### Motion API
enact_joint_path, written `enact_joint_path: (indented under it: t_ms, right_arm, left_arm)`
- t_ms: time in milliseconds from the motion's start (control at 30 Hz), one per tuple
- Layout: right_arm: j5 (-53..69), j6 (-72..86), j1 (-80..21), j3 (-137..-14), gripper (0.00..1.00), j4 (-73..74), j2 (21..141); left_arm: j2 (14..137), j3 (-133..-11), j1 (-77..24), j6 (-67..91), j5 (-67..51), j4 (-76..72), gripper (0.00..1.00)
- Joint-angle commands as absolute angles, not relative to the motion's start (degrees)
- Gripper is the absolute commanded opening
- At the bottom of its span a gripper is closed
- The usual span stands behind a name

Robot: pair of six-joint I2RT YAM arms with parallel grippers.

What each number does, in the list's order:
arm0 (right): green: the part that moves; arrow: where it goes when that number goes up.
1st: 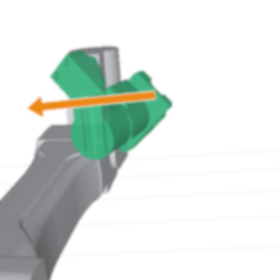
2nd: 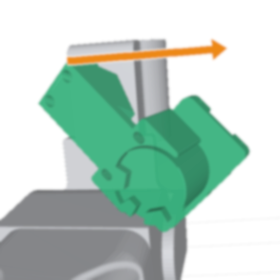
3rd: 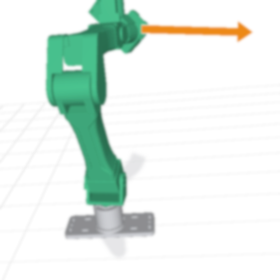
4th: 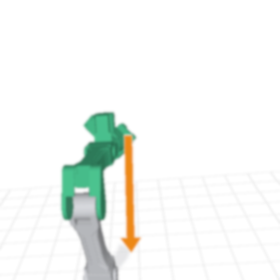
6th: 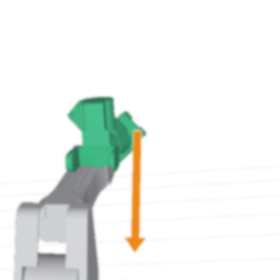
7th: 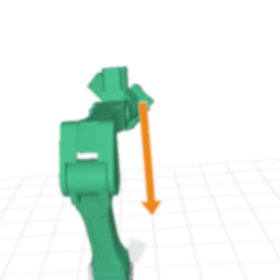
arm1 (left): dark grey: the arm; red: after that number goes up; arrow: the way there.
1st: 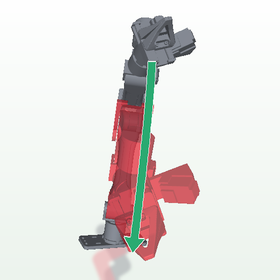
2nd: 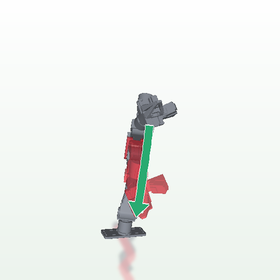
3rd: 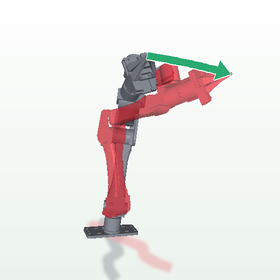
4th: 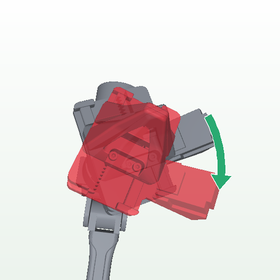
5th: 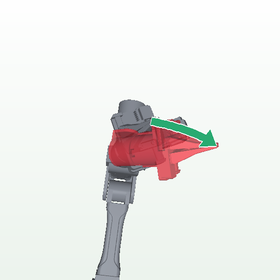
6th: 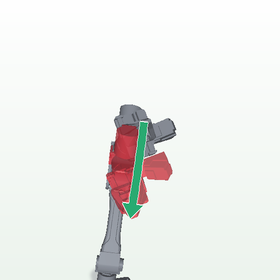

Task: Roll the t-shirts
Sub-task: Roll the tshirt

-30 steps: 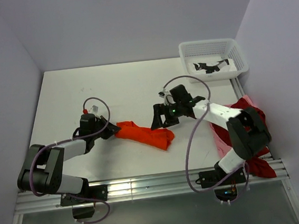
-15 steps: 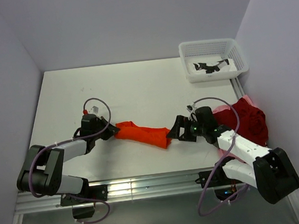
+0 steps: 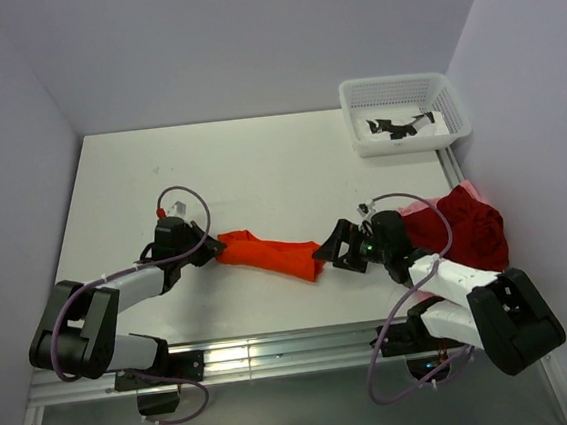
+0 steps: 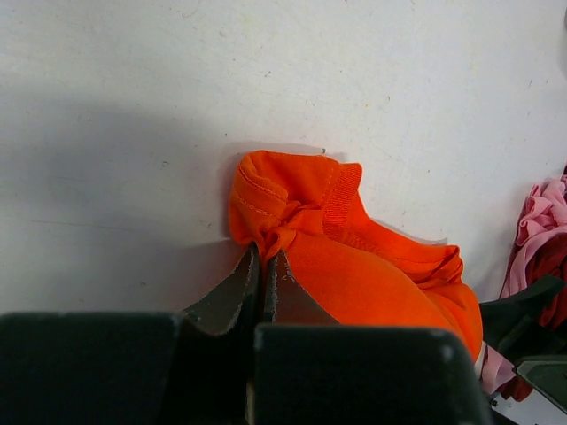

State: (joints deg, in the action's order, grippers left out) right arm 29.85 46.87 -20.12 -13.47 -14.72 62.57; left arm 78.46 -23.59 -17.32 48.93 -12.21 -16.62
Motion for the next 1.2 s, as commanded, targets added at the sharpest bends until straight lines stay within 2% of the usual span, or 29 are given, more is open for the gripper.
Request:
enact_joint_path:
  t_ms: [0,167,433,700,900,967,1033,1167]
  right_arm:
    - [28.9,45.6,-21.6,-14.4,1.00,-18.8,65.2]
    - [24.9,45.7,-24.3,-14.8,0.99,-18.4,67.0]
    - [22.1,48.3,-28.0,-14.9,0.87,-22.2,71.1]
    - [21.6,48.4,-28.3,-15.1,0.65,-25.7,74.4]
    - [22.3,47.7,-28.3,-17.0,0.64,-27.2,78.7]
    - [22.0,47.3,-28.4,-17.4,0.61,-27.2,79.4]
    - [21.9,46.8,-28.3,-17.8,0.53,-27.4,80.3]
    - [22.1,46.8,-28.4,-18.0,0.49,-29.3,81.1]
  left_arm:
    - [77.1,-24.5,-17.9,47.9,-10.8,-16.3,0.00]
    - [76.6,-25.0,-18.5,47.9,-10.1,-15.2,0.00]
    - [76.2,-26.1,-19.4,48.3,-8.3,-12.8,0.00]
    - [75.6,-26.4,-20.3,48.5,-7.5,-12.2,0.00]
    - [76.4,-27.1,-21.7,49.0,-6.2,-12.0,0.00]
    - [76.6,-27.3,-22.1,49.1,-6.1,-11.9,0.00]
    - [76.9,-27.6,-22.7,49.3,-5.5,-11.8,0.00]
    - [77.5,-28.3,-23.7,49.8,-4.7,-11.4,0.00]
